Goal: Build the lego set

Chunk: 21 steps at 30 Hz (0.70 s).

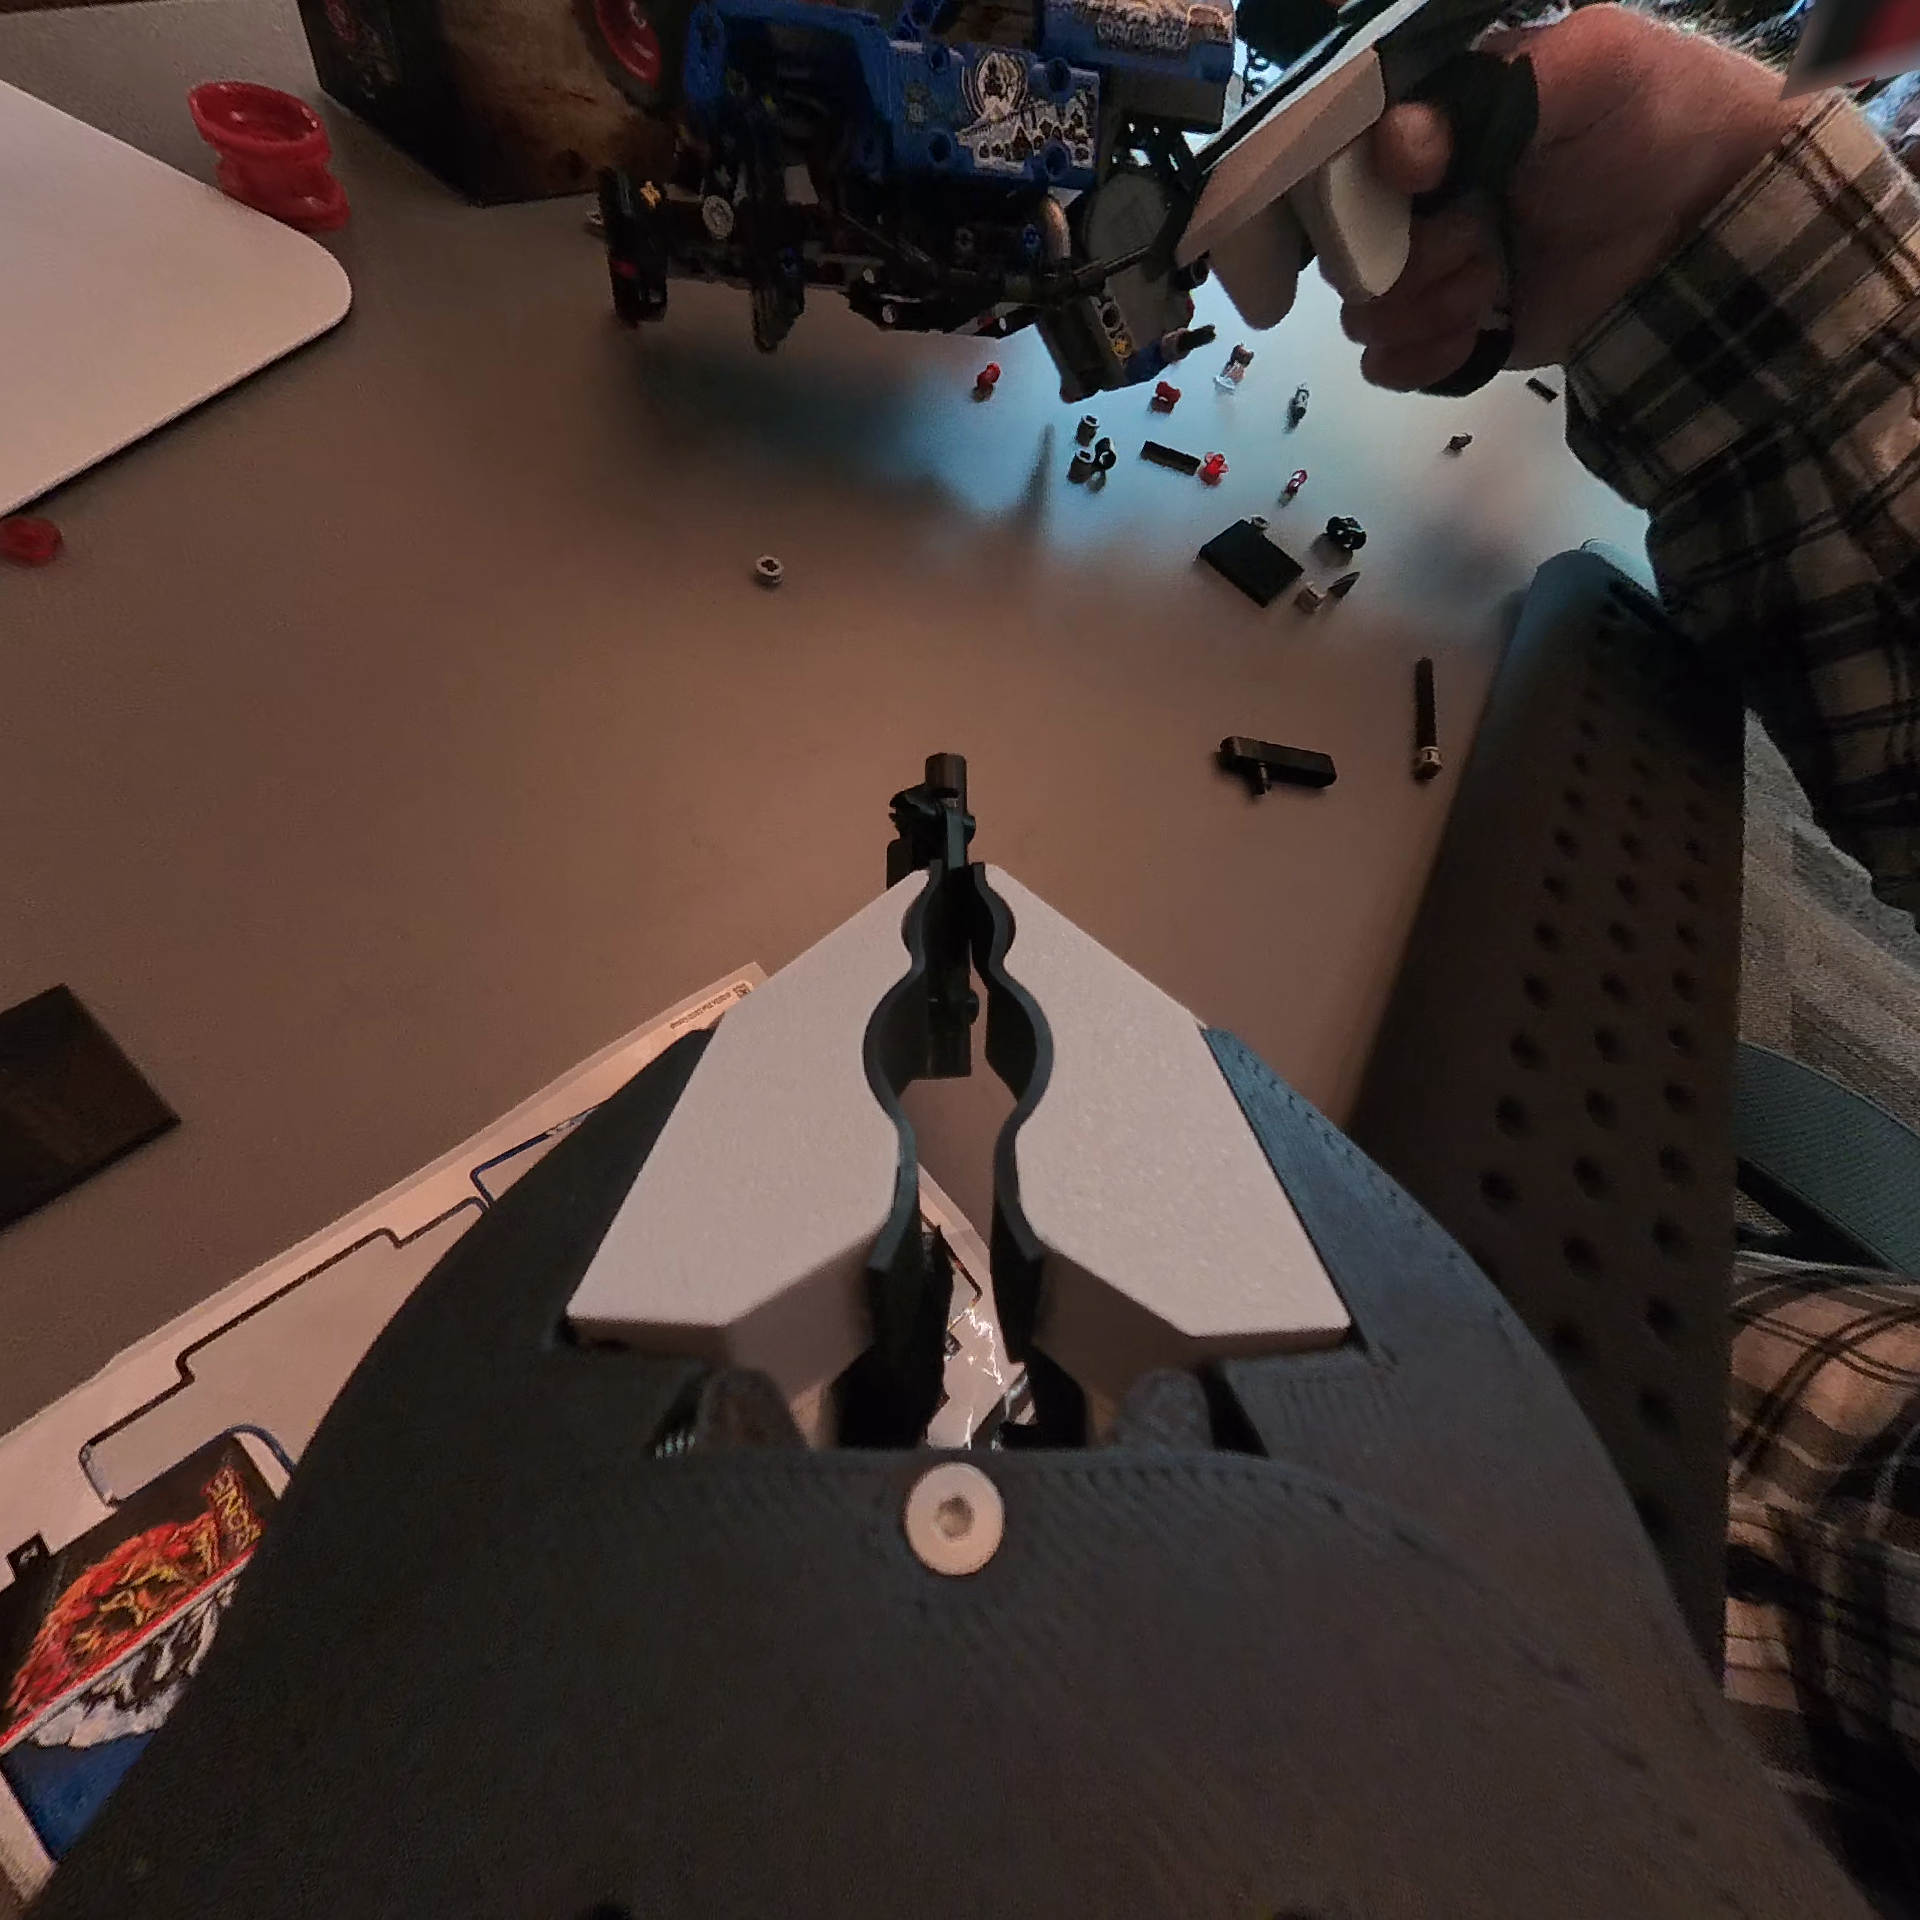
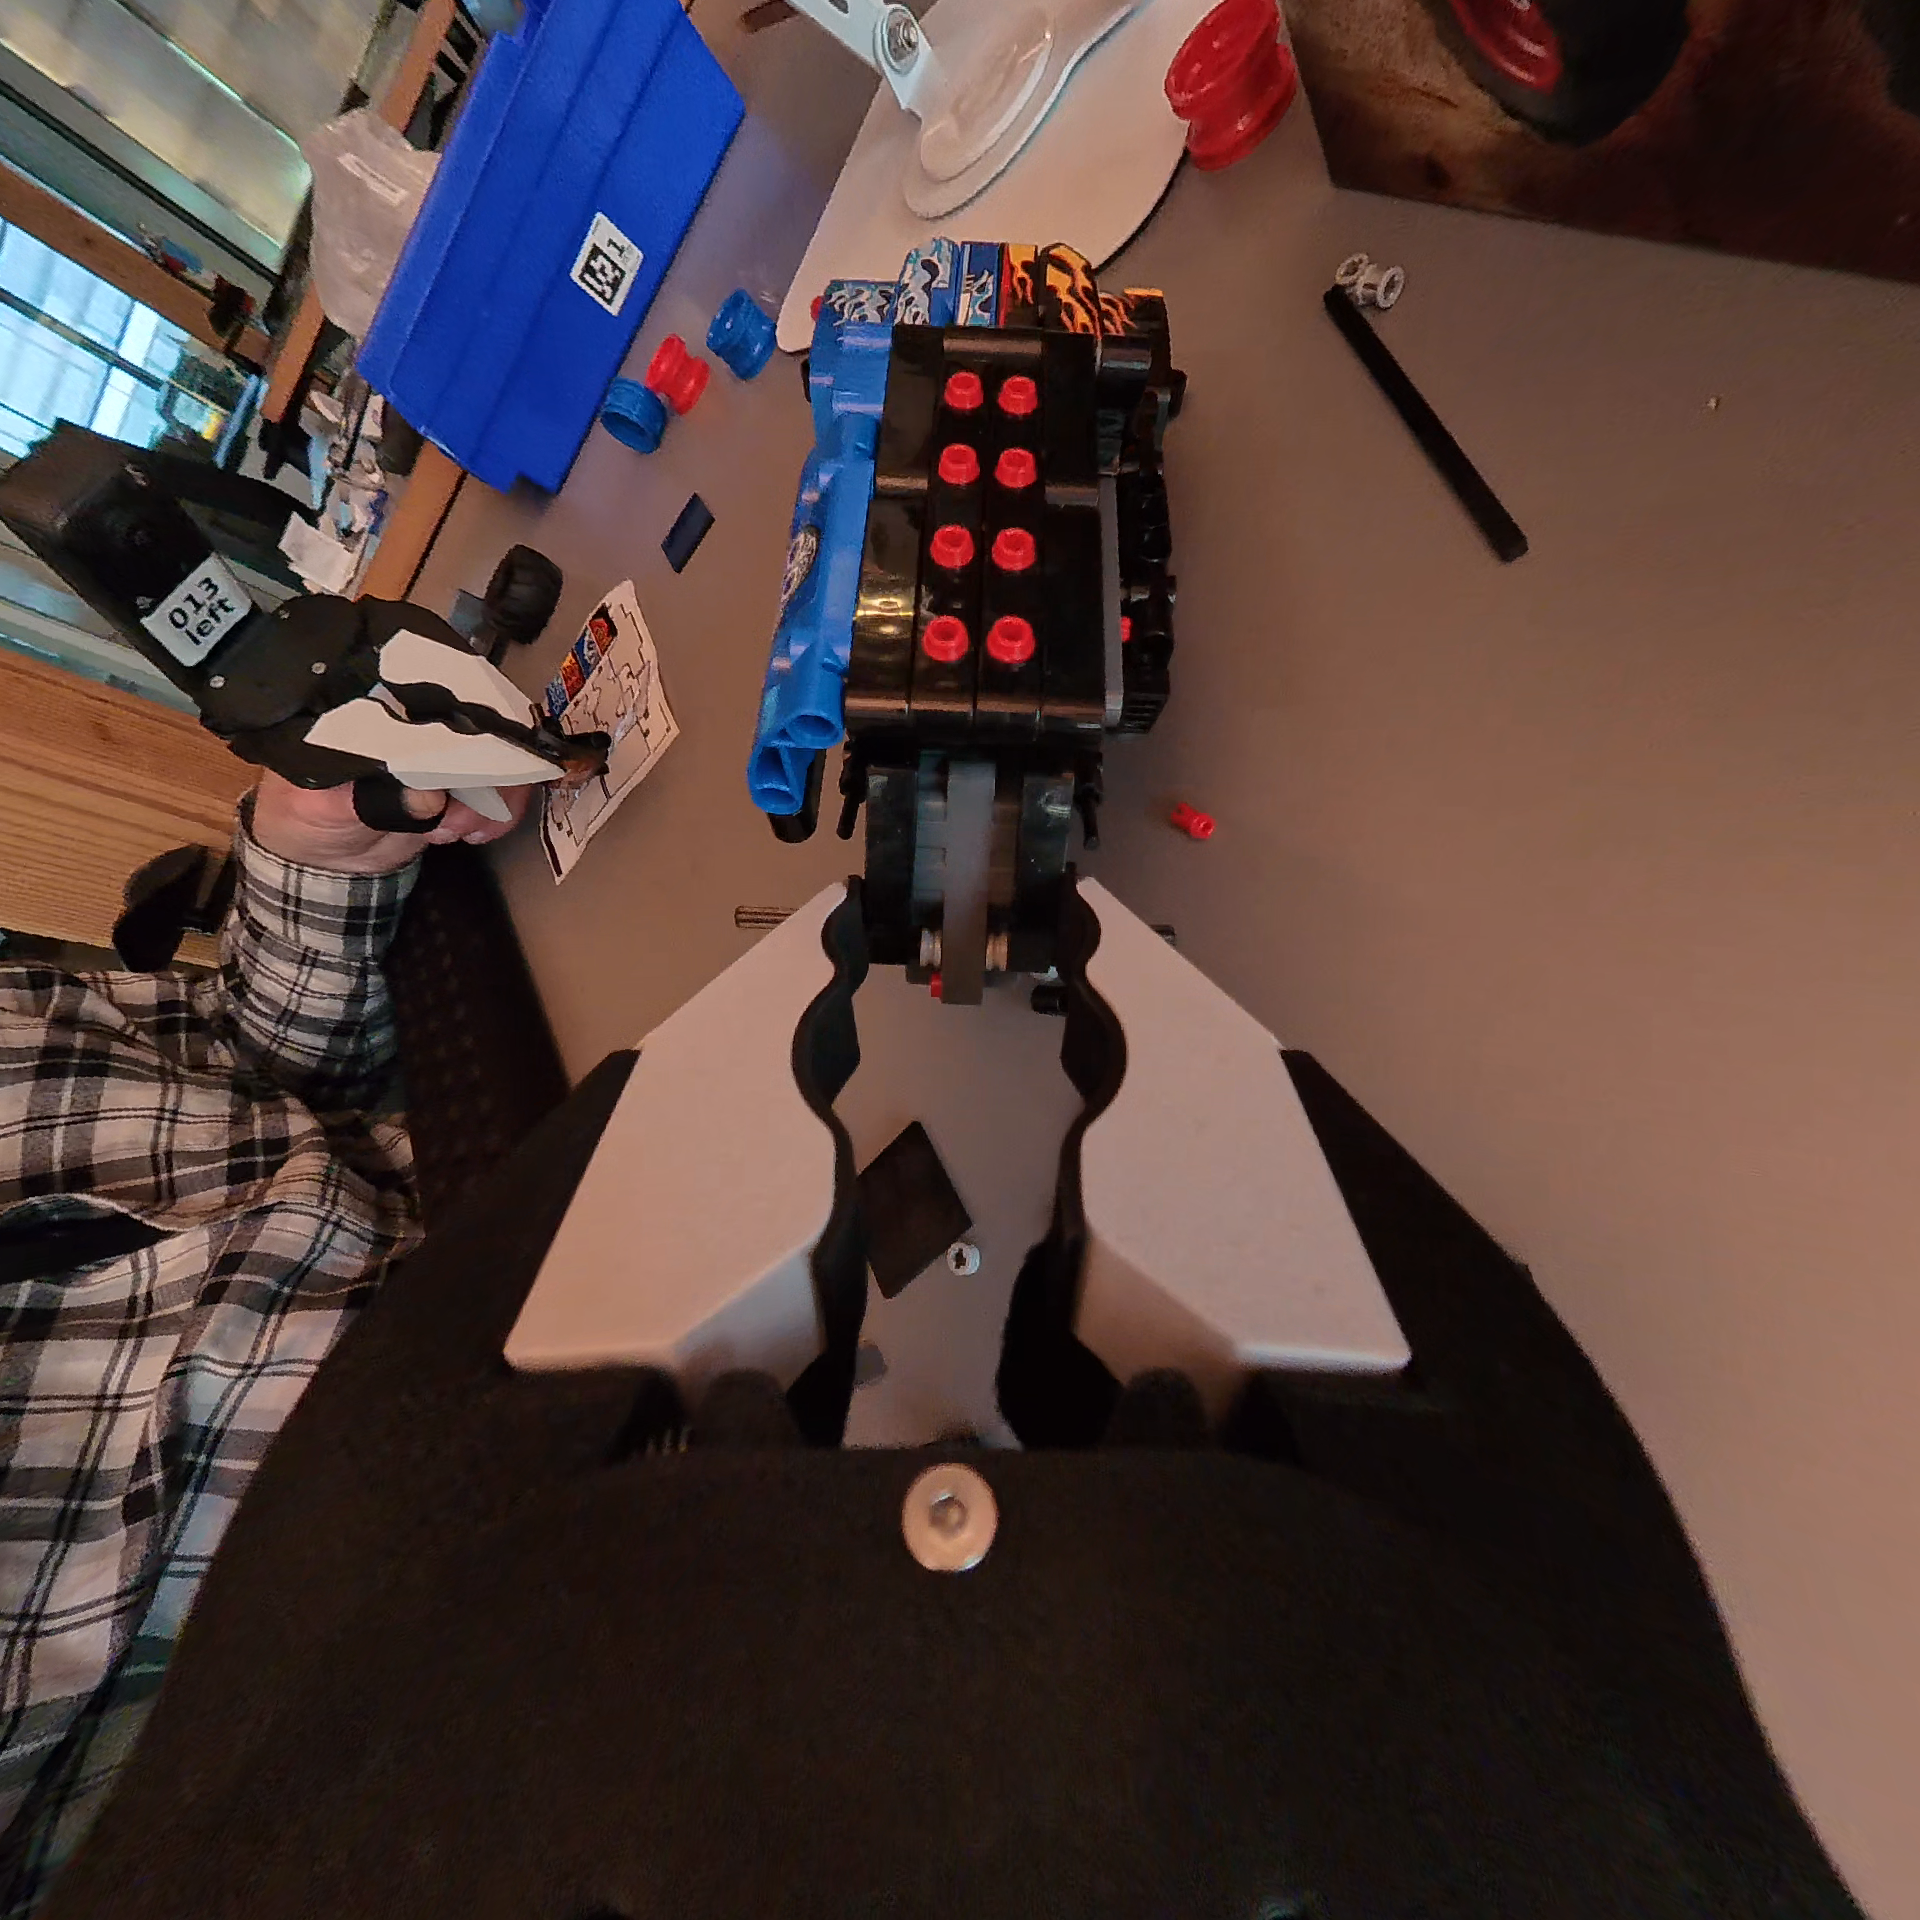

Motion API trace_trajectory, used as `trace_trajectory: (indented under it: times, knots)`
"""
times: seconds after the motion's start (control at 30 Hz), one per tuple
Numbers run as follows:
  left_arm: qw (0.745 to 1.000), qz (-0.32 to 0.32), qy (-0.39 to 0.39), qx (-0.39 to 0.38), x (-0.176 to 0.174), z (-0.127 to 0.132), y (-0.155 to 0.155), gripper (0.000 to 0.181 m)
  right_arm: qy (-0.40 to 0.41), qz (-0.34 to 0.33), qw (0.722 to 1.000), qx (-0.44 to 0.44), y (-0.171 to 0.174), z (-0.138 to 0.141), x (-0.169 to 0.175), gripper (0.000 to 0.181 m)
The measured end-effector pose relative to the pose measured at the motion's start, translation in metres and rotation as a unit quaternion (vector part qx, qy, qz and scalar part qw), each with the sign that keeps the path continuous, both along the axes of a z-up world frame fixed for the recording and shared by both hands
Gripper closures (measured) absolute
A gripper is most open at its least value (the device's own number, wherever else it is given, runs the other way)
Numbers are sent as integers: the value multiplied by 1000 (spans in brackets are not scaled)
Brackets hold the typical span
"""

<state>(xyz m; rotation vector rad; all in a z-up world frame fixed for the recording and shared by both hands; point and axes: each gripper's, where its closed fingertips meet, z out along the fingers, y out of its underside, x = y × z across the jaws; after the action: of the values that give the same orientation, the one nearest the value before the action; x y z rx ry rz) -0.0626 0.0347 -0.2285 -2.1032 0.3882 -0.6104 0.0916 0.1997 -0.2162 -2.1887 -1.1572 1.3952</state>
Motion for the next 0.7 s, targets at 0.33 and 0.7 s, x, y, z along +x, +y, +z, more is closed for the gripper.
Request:
trace_trajectory:
  times: [0.33, 0.7]
  knots:
    - [1000, 5, 1, -4, -2, -2, 2, 180, 34, -6, 999, -31, 3, -4, -1, 147]
    - [1000, -18, 9, 14, 6, 2, 0, 180, 21, -1, 1000, 23, -1, -5, -3, 147]
